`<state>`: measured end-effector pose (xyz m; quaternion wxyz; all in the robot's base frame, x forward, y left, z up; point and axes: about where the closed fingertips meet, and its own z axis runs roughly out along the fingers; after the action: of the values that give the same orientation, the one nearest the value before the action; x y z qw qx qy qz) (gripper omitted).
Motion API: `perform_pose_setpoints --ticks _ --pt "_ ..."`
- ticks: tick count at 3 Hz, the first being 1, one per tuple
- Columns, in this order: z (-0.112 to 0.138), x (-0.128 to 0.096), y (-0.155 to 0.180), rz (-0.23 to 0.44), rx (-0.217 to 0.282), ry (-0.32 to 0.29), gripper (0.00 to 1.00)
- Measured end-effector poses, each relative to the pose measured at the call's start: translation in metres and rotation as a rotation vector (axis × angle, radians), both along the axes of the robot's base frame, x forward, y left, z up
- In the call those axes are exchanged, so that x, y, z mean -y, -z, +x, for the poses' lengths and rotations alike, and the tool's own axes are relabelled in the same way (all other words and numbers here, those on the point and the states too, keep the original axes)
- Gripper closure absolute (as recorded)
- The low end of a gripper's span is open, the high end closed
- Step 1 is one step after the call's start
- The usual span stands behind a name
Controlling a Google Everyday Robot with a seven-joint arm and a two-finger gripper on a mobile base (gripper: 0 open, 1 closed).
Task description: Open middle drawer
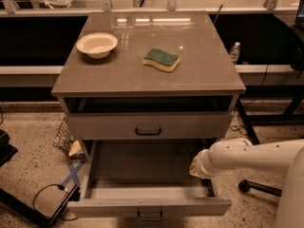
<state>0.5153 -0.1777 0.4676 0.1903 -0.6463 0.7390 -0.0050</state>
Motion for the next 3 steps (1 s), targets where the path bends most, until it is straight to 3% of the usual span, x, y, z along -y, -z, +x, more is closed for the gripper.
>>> perform_pose_setpoints --ticks 2,3 --pt "0.010 -0.001 0.019 0.005 -0.009 -0.026 1.00" --pt "-0.017 -0.011 0.042 0.033 -0.059 -0.027 1.00"
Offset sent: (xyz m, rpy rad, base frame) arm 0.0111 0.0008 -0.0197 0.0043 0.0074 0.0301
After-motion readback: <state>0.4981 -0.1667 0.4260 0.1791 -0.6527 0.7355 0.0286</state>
